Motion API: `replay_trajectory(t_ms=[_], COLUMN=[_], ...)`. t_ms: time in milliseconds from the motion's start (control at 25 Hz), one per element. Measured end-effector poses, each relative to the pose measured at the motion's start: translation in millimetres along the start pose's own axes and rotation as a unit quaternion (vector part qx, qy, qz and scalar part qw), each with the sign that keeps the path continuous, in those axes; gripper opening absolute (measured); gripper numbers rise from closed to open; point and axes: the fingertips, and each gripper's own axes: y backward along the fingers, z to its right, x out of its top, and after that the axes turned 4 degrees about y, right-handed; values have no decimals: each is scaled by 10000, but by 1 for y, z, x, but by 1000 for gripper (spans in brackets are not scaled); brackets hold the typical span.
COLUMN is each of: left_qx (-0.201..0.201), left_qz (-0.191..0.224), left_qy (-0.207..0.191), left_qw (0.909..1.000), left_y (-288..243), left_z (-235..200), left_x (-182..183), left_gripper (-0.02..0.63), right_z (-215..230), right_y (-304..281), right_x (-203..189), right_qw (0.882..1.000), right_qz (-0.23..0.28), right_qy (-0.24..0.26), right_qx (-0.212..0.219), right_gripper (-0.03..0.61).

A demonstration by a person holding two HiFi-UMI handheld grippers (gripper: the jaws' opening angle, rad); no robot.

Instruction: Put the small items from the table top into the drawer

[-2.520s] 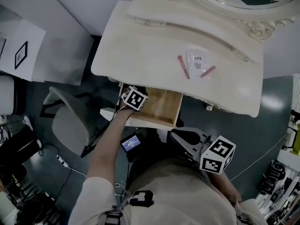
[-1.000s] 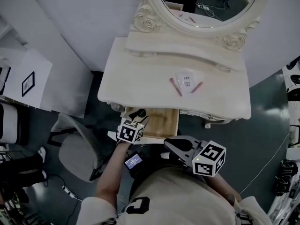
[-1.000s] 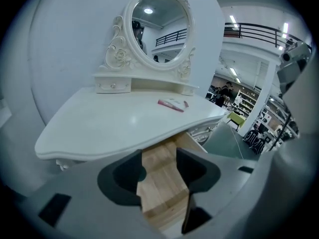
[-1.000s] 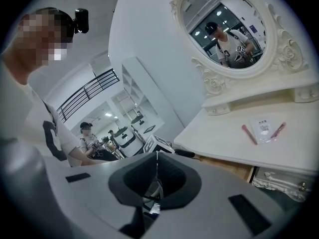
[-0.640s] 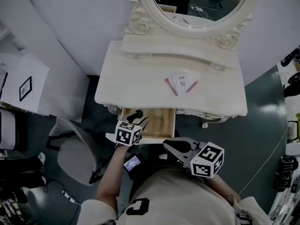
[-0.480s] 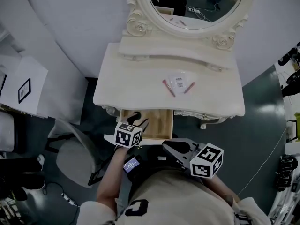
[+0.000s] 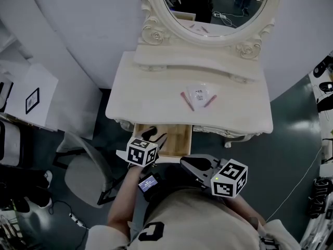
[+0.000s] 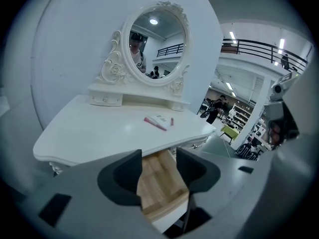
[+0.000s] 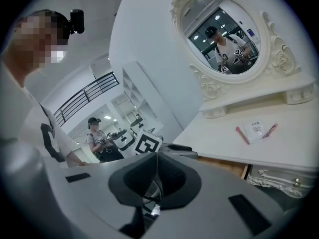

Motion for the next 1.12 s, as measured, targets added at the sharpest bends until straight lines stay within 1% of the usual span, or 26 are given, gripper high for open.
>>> replay_trajectory(t_ms=[160,560,800,1120], left_qx=[88,360,545,716], left_qz=[-20,9,12,-36], left_qy=[74,143,240,295], left_qw=[9999,9992,9982,9970], left_y=[-5,-25,-40,-61], left_z=[10,38,45,58], left_x=[5,28,42,57], left_gripper=[262,261,259,259], right_z=[9,35,58,83], right_y=[14,51,68,86], right_x=[5,19,28,31], right_qw=[9999,9989,9979,9961], right_qz=[80,185,243,193], right_qy=[-59,-74,-96,-230], right_qx=[75,430,588,826], right_gripper=[29,28,29,28])
